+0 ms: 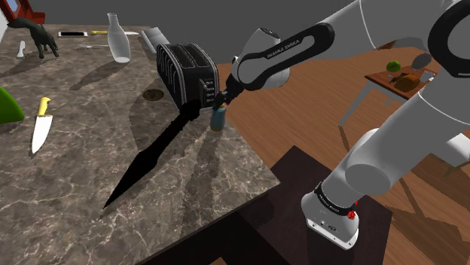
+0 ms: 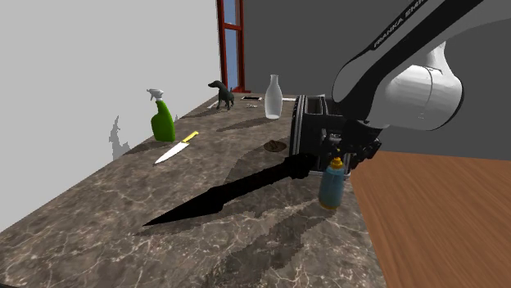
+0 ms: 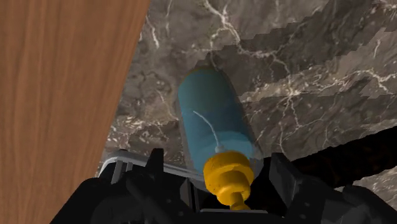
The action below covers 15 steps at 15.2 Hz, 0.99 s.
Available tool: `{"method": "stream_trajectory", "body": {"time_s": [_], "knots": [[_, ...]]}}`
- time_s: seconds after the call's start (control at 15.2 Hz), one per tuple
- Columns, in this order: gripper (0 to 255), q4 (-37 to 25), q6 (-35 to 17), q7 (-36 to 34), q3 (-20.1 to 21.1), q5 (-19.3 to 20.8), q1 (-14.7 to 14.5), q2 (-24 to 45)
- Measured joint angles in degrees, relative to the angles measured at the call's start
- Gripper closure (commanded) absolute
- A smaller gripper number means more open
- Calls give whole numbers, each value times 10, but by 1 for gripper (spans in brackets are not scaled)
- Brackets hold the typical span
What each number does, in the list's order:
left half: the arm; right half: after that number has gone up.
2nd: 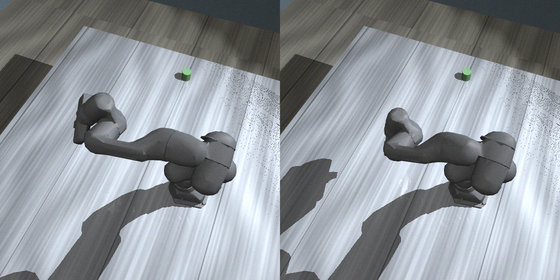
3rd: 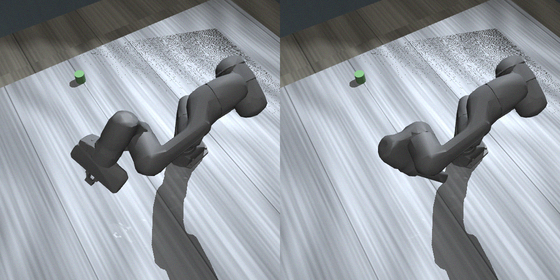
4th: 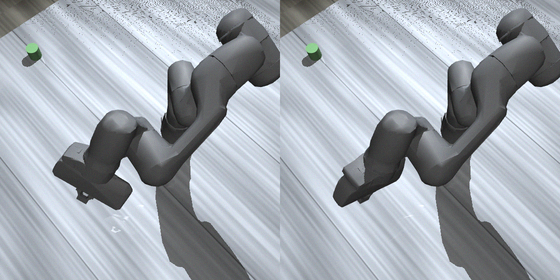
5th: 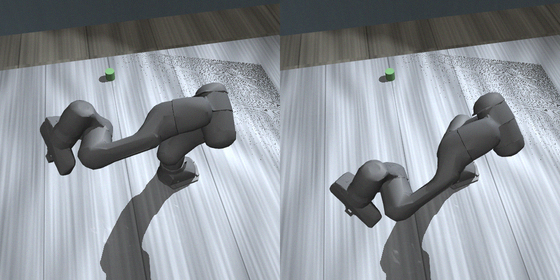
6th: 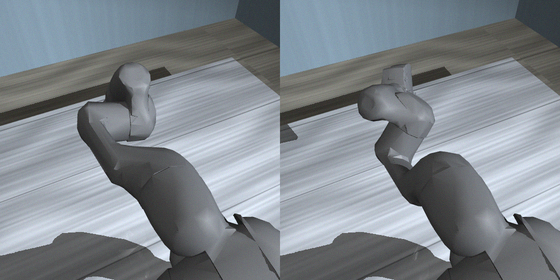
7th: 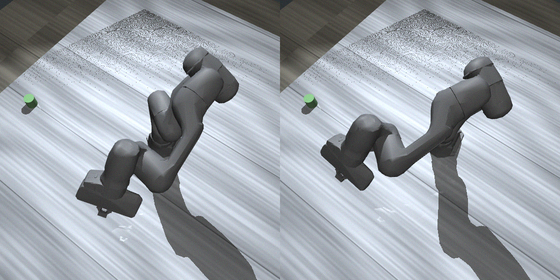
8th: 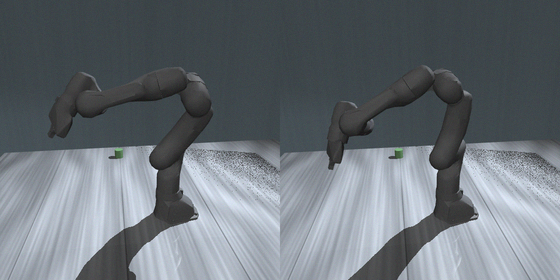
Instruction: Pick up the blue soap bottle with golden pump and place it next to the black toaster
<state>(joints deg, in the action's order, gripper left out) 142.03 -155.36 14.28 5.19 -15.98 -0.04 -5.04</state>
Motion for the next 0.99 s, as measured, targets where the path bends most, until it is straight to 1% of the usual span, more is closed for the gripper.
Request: {"method": "stream_trajectory", "body": {"time_s": [0.26, 0.33, 0.53, 0.59, 0.99], "knots": [[0, 0, 0, 0, 0, 0, 0, 0], [0, 1, 9, 0, -1, 2, 1, -10], [0, 2, 57, -9, -4, 13, 6, -59], [0, 2, 65, -11, -4, 14, 7, -67], [0, 2, 73, -11, -5, 16, 8, -75]]}}
